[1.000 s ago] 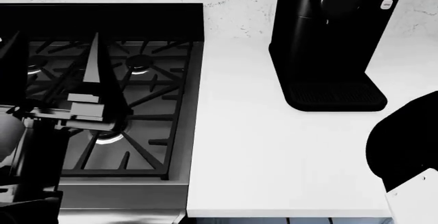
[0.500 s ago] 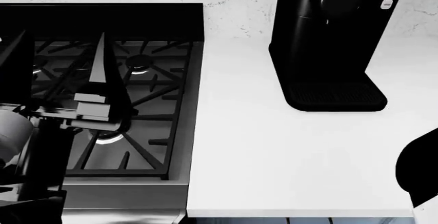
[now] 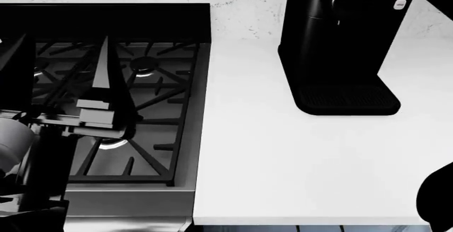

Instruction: Pick the mug from the cabinet, place it under the coffee machine dispenser, and press the start button.

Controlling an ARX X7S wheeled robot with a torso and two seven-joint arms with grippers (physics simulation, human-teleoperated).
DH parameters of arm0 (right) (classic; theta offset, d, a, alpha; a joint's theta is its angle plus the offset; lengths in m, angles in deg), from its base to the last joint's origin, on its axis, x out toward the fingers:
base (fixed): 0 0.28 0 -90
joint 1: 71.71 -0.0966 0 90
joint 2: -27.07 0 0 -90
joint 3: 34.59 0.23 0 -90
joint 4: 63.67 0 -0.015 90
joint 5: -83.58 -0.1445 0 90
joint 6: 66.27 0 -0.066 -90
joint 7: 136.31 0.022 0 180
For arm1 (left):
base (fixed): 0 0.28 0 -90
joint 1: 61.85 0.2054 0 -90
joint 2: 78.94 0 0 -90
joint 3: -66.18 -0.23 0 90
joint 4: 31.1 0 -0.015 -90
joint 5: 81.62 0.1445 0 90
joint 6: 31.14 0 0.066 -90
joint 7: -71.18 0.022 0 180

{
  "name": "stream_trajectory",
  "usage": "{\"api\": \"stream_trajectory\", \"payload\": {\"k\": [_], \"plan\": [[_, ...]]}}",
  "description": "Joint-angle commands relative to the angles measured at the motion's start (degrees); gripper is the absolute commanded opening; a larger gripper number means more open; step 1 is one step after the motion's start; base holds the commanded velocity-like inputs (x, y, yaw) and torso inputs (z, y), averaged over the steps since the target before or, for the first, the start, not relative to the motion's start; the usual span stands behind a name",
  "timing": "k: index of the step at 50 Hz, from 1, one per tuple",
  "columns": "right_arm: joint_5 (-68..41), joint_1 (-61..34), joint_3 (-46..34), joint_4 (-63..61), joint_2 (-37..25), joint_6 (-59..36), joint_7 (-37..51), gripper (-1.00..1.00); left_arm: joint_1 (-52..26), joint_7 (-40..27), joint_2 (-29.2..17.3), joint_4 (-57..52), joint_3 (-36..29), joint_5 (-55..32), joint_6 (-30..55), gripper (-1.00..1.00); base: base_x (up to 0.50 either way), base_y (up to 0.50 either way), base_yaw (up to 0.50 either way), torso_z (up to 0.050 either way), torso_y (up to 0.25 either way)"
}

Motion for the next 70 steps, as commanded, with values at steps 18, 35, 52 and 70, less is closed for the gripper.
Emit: {"api": "stream_trajectory", "payload": {"k": [18,35,52,70], "plan": [[-15.6,8.9,5.1,-3.6,-2.9,-0.1,10.1,-1.00,-0.3,-0.7,-0.4,-0.1,-1.1,0.3,0.1,1.00,0.00,0.00,0.00,0.000,0.000],[-25.4,13.2,5.8,-6.2,-6.4,2.5,14.4,-1.00,-0.1,-1.0,-0.6,0.1,-1.4,0.4,-0.2,1.00,0.00,0.00,0.00,0.000,0.000],[-28.6,14.7,4.7,-6.5,-9.5,4.6,16.1,-1.00,-0.4,-1.0,-0.6,0.3,-2.1,0.3,-0.6,1.00,0.00,-0.25,0.00,0.001,0.001],[-16.2,17.8,2.8,-13.9,-6.9,9.8,9.5,-1.00,0.5,-1.3,-0.8,0.5,-1.9,0.5,-1.4,1.00,0.00,-0.21,0.00,0.000,0.000]]}}
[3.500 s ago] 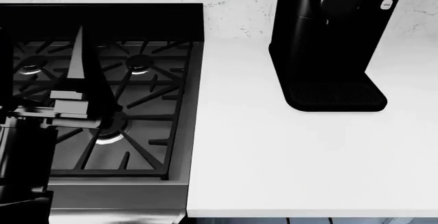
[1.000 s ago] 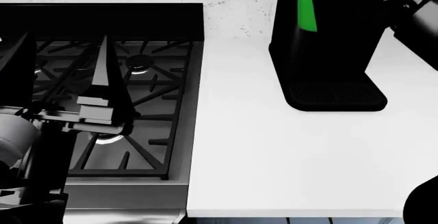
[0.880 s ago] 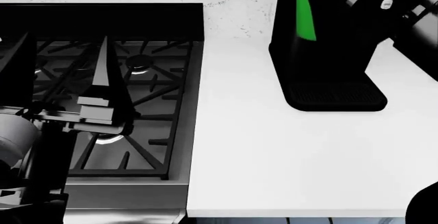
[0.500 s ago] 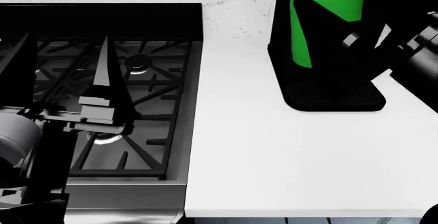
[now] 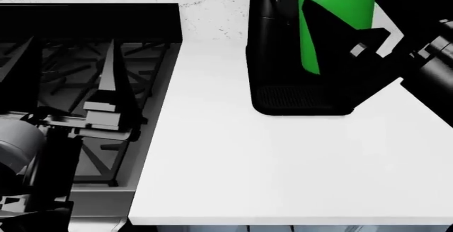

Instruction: Pick the mug from the cabinet, place it under the coffee machine dispenser, and press the start button.

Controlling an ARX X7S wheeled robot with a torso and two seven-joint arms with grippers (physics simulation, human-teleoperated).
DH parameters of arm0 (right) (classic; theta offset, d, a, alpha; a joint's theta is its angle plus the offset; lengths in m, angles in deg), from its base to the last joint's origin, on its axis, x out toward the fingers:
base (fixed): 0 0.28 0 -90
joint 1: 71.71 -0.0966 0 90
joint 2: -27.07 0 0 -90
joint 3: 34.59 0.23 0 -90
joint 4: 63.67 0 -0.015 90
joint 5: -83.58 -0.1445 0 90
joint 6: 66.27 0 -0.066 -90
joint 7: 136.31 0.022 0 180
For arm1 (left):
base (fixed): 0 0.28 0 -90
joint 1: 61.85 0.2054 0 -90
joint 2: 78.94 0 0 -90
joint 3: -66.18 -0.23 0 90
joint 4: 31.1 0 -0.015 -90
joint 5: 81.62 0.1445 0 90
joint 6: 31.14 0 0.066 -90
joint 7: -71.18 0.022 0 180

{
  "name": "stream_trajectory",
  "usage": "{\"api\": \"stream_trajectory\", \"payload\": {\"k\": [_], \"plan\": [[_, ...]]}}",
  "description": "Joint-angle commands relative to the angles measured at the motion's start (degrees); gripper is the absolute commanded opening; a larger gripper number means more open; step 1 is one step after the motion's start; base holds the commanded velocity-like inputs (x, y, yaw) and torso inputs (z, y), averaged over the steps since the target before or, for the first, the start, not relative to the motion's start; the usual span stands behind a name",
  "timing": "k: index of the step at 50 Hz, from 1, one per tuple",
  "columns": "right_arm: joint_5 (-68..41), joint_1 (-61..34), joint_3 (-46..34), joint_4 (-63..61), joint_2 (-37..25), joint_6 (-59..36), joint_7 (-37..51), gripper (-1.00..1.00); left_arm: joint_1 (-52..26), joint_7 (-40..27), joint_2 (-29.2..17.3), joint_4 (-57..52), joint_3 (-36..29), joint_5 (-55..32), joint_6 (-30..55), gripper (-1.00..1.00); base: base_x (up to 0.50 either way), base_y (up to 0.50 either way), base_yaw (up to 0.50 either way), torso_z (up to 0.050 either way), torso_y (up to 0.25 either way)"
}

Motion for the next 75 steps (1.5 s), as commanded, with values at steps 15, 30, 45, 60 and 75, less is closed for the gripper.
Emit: {"api": "stream_trajectory", "payload": {"k": [15,30,45,60,75], "plan": [[31.3,23.9,-1.6,-19.3,3.3,15.7,-15.9,-1.00,0.8,-0.3,-0.5,-0.1,0.0,0.0,-0.8,1.00,0.00,0.00,0.00,0.000,0.000],[43.8,35.5,-7.1,-19.6,5.1,26.3,-19.3,-1.00,0.4,-0.4,-0.8,-0.1,-0.4,-0.2,-0.7,1.00,0.00,0.00,0.00,0.000,0.000],[53.6,39.0,-13.5,-15.1,8.5,34.6,-18.6,-1.00,1.2,-0.6,-1.1,-0.1,-0.4,-0.1,-1.3,1.00,0.00,0.00,0.00,0.000,0.000],[63.8,37.4,-21.0,-9.3,11.0,42.3,-17.7,-1.00,1.3,-0.8,-1.3,0.1,-0.4,-0.1,-1.7,1.00,0.00,0.00,0.00,0.000,0.001],[68.4,35.1,-26.2,-2.9,13.1,46.5,-17.6,-1.00,1.1,-0.7,-1.8,-0.1,-0.2,-0.4,-2.1,1.00,0.00,0.00,0.00,0.000,0.000]]}}
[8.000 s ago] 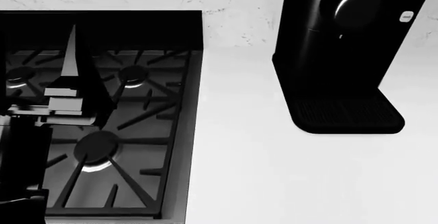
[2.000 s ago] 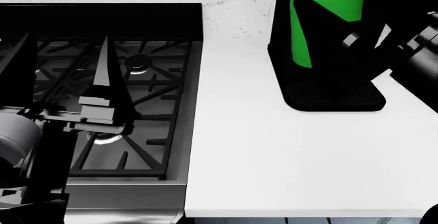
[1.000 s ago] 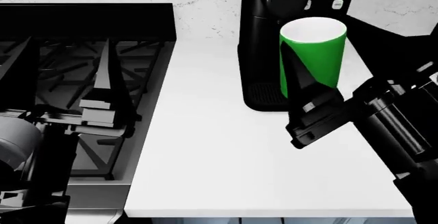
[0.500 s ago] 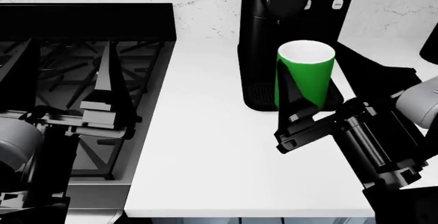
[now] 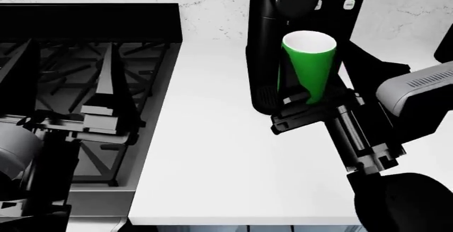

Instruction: Pick the mug from the cabinet, place it under the coffee machine dispenser, and press the start button.

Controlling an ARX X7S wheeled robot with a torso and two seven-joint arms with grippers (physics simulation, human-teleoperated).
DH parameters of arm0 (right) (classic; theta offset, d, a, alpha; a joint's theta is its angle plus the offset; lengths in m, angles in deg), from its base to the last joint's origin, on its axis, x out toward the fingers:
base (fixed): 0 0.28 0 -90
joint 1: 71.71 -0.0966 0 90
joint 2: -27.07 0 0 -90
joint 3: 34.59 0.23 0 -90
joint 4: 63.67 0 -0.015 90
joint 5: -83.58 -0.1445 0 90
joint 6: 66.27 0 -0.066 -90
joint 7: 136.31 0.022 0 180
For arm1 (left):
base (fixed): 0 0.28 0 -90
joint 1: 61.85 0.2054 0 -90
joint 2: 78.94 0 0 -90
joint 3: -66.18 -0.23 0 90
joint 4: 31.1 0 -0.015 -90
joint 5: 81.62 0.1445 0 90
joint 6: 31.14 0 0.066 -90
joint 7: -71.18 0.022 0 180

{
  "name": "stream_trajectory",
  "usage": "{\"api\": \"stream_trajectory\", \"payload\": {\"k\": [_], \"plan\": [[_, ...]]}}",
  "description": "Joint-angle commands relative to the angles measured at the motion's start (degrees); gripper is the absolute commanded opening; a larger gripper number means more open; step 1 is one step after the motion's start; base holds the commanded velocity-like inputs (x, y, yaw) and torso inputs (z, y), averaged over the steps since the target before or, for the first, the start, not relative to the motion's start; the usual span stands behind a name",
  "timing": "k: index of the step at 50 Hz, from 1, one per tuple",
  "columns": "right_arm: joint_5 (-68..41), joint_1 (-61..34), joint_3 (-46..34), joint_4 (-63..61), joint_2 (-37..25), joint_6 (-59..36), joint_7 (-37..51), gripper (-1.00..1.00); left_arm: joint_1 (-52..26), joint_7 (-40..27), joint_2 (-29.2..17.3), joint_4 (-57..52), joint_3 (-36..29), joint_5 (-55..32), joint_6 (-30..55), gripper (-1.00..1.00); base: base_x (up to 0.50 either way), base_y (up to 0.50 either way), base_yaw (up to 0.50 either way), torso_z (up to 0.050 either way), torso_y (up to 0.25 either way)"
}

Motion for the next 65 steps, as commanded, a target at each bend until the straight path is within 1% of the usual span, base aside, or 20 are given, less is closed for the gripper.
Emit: {"api": "stream_trajectory", "payload": {"k": [1,9,18,38,49,65], "plan": [[7.2,-1.4,-4.2,4.2,1.5,3.6,-1.4,-1.00,-0.1,0.0,-0.4,-0.1,0.1,-0.2,-0.2,1.00,0.00,0.00,0.00,0.000,0.000],[10.0,-1.8,-5.9,7.5,2.0,5.1,-0.4,-1.00,-0.4,-0.2,-0.7,-0.2,0.0,-0.3,0.0,1.00,0.00,0.00,0.00,0.000,0.001],[12.4,-2.8,-6.9,10.4,2.3,4.8,1.7,-1.00,-0.7,-0.4,-1.1,-0.5,-0.2,-0.5,0.2,1.00,0.00,0.00,0.00,0.000,0.000],[15.6,-3.2,-8.8,16.3,4.1,10.7,3.3,-1.00,-0.3,-0.4,-1.8,-0.9,-1.0,0.4,0.1,1.00,0.00,0.00,0.00,0.000,0.001],[16.3,-5.6,-8.0,18.4,5.5,12.6,5.2,-1.00,-0.6,0.0,-2.5,-1.3,-2.5,1.7,0.7,1.00,0.00,0.00,0.00,-0.046,0.000],[16.1,-10.8,-10.9,22.0,5.6,10.5,3.5,-1.00,0.2,0.6,-2.6,-1.5,-1.7,0.2,-1.2,1.00,0.00,0.00,0.00,0.000,0.000]]}}
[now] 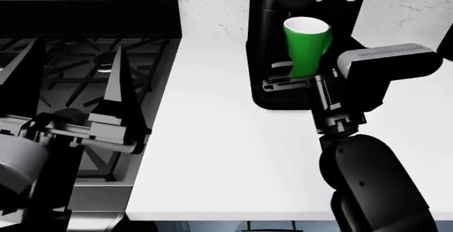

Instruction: Pick the mug from the cabinet, place it under the coffee machine dispenser, and press the start button.

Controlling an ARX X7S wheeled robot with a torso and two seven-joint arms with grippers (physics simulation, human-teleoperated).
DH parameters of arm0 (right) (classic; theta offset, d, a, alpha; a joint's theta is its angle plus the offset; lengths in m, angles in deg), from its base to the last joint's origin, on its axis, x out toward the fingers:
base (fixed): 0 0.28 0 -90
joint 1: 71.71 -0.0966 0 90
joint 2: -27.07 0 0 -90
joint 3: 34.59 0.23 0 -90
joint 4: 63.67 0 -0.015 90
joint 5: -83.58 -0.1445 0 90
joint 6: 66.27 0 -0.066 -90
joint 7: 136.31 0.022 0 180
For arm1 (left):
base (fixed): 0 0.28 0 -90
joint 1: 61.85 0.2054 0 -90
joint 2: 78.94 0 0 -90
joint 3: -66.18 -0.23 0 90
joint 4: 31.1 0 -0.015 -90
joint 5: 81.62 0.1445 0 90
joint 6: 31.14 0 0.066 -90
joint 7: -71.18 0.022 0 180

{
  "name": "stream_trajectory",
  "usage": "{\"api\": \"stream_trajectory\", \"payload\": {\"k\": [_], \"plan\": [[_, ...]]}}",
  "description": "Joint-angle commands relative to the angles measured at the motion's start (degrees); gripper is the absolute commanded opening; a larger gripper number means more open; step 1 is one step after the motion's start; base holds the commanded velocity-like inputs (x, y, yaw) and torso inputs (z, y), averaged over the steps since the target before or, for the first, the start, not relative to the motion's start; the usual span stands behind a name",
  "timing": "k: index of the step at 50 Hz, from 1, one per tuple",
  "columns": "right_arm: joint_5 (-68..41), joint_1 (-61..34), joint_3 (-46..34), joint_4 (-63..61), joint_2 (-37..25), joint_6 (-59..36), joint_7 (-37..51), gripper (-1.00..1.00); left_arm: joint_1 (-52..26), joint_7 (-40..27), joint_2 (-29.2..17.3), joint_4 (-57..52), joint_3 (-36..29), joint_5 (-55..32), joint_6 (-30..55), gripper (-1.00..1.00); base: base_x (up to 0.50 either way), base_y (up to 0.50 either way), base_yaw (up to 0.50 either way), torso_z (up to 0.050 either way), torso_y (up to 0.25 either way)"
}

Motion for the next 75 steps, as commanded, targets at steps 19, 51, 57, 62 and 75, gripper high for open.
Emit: {"api": "stream_trajectory", "payload": {"k": [19,51,57,62,75], "plan": [[2.6,-2.7,-2.0,3.0,-1.2,-5.5,-1.4,-1.00,1.3,0.1,-0.6,-0.4,0.4,-0.5,-1.9,1.00,0.00,0.00,0.00,0.000,0.000],[3.1,-5.1,-2.0,13.6,2.0,0.5,0.2,-1.00,0.4,-1.7,-0.6,-1.0,1.8,-2.1,-3.3,1.00,0.00,0.00,0.00,0.000,0.000],[3.5,-6.6,-2.4,16.0,2.3,1.8,0.0,-1.00,1.0,-2.2,1.4,-1.7,2.8,0.2,-6.7,1.00,0.00,0.00,0.00,0.000,0.000],[3.8,-8.5,-2.5,17.9,2.7,2.3,0.2,-1.00,1.8,-1.9,1.1,-2.6,2.7,0.4,-7.6,1.00,0.00,0.00,0.00,0.000,0.000],[3.8,-9.2,-2.8,19.0,2.5,2.7,0.5,-1.00,4.3,1.8,1.2,-3.5,3.0,0.2,-12.9,1.00,0.00,0.00,0.00,0.000,-0.087]]}}
